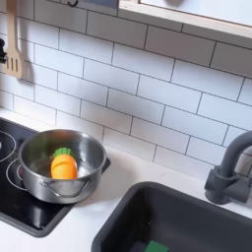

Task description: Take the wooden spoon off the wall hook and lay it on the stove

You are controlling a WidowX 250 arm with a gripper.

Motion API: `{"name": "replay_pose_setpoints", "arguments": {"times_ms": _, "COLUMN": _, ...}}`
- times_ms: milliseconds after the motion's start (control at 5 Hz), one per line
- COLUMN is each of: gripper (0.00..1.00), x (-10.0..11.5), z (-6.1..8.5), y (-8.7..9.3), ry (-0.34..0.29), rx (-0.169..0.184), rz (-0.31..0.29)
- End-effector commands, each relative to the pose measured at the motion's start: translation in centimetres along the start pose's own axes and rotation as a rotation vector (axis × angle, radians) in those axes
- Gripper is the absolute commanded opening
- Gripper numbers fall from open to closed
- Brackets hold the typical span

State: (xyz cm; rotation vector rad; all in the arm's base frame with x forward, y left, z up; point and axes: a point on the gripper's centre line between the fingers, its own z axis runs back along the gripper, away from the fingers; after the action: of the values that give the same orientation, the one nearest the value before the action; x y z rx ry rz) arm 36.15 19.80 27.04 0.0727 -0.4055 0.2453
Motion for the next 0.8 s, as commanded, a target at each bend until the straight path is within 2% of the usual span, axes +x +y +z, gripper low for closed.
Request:
{"name": "replay_pose_setpoints", "arguments": {"times_ms": 0, "gripper": 0.00, "x": 0.5, "z": -2.8, "y": 1.5, "ry": 0.113, "rx": 0.086, "rz": 0.037}}
{"name": "replay_pose_setpoints", "arguments": {"times_ms": 200, "gripper": 0.00, "x": 0.3, "z": -3.9, "y": 1.7, "ry": 0.184, "rx": 0.121, "rz": 0.051}}
{"name": "replay_pose_setpoints", "arguments": {"times_ms": 400, "gripper": 0.00, "x": 0.0, "z": -4.4, "y": 1.5, "ry": 0.228, "rx": 0.138, "rz": 0.022}}
{"name": "replay_pose_setpoints", "arguments": {"times_ms": 600, "gripper": 0.00, "x": -0.7, "z": -4.6, "y": 1.5, "ry": 0.266, "rx": 0.114, "rz": 0.006}}
